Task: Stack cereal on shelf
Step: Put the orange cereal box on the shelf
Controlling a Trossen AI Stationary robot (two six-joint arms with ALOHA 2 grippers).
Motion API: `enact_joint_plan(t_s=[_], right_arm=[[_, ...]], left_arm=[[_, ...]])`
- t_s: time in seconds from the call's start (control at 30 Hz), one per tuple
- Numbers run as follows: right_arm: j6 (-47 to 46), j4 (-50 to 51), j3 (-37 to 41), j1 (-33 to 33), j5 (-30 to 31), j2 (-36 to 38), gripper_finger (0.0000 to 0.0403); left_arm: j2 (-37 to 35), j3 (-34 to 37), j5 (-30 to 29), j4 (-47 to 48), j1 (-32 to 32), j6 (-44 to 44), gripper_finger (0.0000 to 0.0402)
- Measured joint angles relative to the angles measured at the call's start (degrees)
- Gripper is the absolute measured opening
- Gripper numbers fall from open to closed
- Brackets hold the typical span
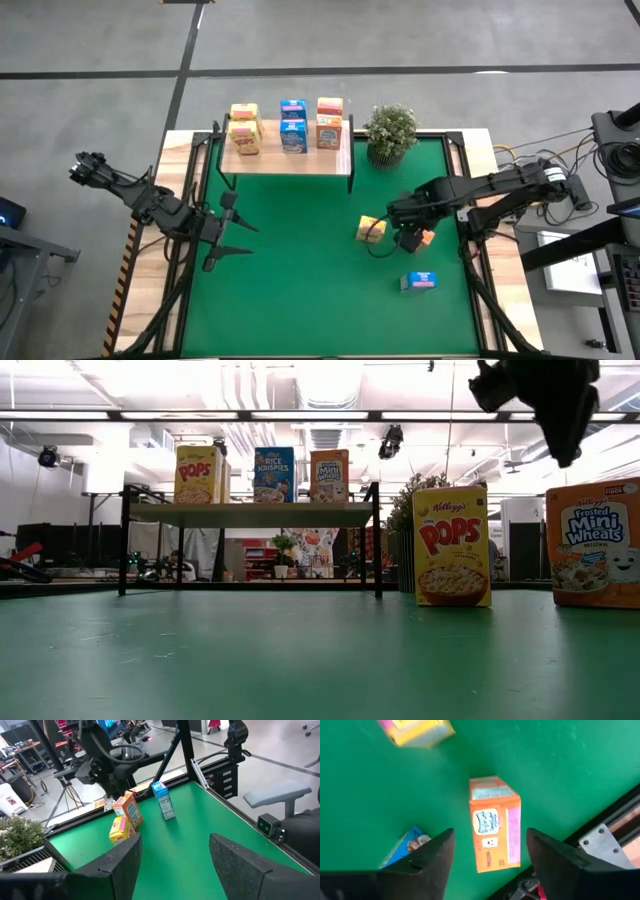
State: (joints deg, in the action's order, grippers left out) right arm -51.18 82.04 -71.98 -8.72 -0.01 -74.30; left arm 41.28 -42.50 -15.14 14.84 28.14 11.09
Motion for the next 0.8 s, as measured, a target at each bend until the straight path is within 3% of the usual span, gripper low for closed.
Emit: enact_joint_plan(t_s=[0.2, 0.4, 0.8], right_arm=[[1.2, -0.8, 4.7, -1.6, 0.1, 0.0, 0.0277], [3.3, -2.4, 9.4, -1.8, 0.1, 0.0, 0.0285], [5.4, -3.6, 13.5, -1.9, 1.6, 0.1, 0.0193]], left_arm=[[0.0, 0.0, 0.0, -1.0, 0.0, -0.6, 0.0216], [0.0, 0.0, 0.1, -2.2, 0.0, -3.6, 0.0216], [0.0, 0.0, 0.1, -5.7, 0.0, -9.2, 0.0216]])
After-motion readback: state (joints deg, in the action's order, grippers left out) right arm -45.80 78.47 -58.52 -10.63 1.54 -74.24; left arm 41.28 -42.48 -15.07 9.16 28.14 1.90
